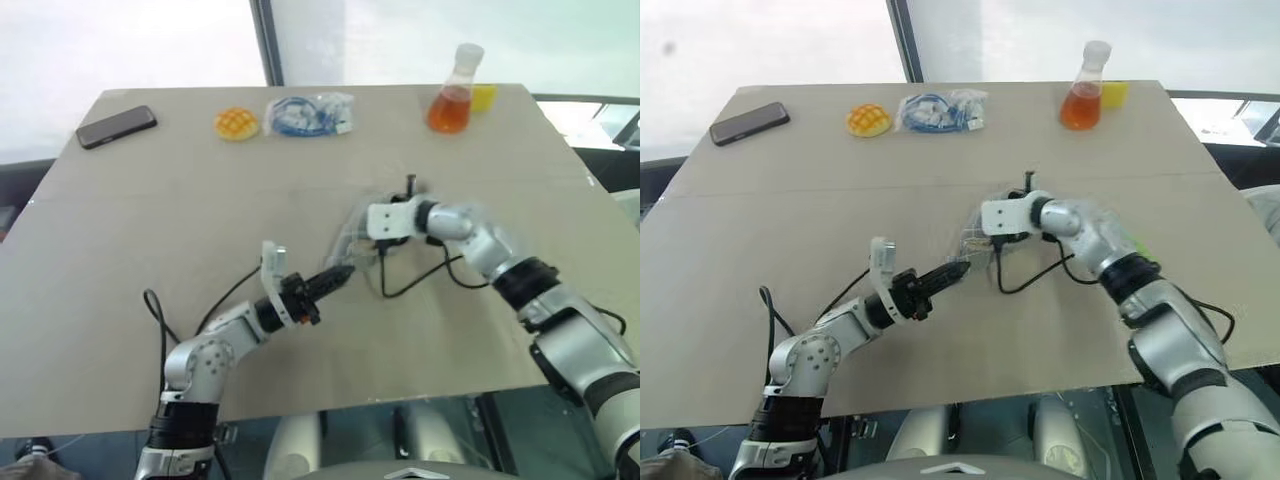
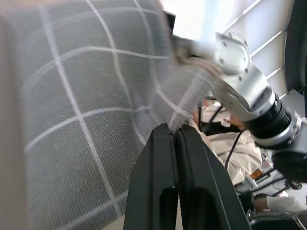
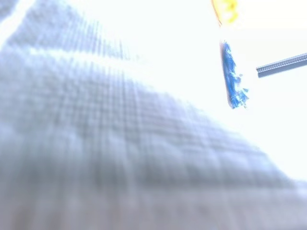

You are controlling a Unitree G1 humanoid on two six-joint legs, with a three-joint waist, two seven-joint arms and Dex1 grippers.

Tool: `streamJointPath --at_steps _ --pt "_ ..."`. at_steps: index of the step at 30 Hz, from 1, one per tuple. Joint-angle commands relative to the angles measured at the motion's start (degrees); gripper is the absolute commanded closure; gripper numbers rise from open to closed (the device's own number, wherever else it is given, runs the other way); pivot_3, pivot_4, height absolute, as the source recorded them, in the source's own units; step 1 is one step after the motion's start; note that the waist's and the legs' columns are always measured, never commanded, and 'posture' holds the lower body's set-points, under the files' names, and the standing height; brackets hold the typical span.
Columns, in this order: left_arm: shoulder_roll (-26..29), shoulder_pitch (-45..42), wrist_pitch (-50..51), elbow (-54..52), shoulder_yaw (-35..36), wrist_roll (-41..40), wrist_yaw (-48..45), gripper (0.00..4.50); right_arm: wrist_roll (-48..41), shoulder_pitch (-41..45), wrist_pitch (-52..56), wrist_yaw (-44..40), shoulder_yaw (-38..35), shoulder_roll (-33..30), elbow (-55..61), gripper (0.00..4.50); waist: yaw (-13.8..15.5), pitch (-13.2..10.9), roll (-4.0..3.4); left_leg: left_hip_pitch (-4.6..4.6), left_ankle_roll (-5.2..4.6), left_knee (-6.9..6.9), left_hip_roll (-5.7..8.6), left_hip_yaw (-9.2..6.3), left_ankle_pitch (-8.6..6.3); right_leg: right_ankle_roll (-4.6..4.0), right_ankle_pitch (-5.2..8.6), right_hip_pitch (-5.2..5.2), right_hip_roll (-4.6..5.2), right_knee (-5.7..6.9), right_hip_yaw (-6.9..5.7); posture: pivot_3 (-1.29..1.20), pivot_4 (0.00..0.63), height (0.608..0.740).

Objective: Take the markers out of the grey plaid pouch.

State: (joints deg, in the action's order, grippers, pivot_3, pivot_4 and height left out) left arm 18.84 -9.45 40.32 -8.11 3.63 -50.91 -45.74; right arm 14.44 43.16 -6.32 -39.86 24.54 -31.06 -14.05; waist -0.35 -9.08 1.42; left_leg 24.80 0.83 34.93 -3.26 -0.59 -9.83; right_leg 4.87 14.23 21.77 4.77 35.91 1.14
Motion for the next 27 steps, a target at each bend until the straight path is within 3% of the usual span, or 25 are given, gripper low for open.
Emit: streamJointPath --at_steps 1,6,13,17,21,27 --pt "1.6 -3.5 -4.6 2.7 2.7 3.1 -0.8 4.50 -11.6 -4.6 14.8 -6.8 -10.6 -4.3 19.5 4.46 -0.3 0.0 -0.01 0.00 0.00 -0.02 0.00 0.00 0.00 0.00 0.00 0.00 0.00 0.01 0.00 0.00 0.150 0.740" --pt "2.1 -10.9 -12.3 11.1 1.9 10.6 -1.6 4.50 -20.0 -10.7 30.4 -8.0 -18.4 -7.2 34.5 4.46 -0.4 0.0 -0.06 -0.09 0.00 0.03 -0.02 0.05 0.00 -0.20 0.11 -0.02 -0.03 0.03 0.04 0.00 0.150 0.740" --pt "2.3 -16.3 -21.0 17.1 0.8 17.4 -5.8 4.50 -23.1 -13.4 39.2 -5.4 -20.5 -6.8 40.9 4.46 -0.2 0.0 0.00 0.00 -0.01 0.12 0.03 0.08 -0.01 -0.20 0.11 -0.02 0.05 -0.03 0.05 0.00 0.150 0.740" --pt "3.5 -14.3 -26.3 16.4 -0.7 20.3 -11.2 4.50 -22.5 -12.1 40.9 -3.0 -20.6 -6.6 40.5 4.46 -0.2 0.0 0.00 0.02 -0.01 0.02 0.02 0.08 -0.01 -0.14 0.09 0.04 0.03 -0.03 0.04 0.00 0.150 0.740" --pt "3.6 -10.2 -23.6 11.4 -0.8 17.3 -14.2 4.50 -23.1 -7.1 42.7 -2.3 -19.7 -4.9 36.9 4.46 -0.6 0.0 -0.02 -0.01 -0.02 0.01 0.02 0.17 -0.01 -0.14 0.08 0.05 0.04 -0.03 0.13 0.00 0.150 0.740" --pt "2.5 -7.8 -22.8 8.8 -0.9 17.0 -12.9 4.50 -22.5 -4.4 41.9 -8.6 -13.1 -6.9 33.7 4.46 -0.1 0.0 -0.01 0.01 -0.02 0.05 0.01 0.09 -0.01 -0.20 0.12 0.03 0.05 -0.02 0.06 0.00 0.150 0.740"
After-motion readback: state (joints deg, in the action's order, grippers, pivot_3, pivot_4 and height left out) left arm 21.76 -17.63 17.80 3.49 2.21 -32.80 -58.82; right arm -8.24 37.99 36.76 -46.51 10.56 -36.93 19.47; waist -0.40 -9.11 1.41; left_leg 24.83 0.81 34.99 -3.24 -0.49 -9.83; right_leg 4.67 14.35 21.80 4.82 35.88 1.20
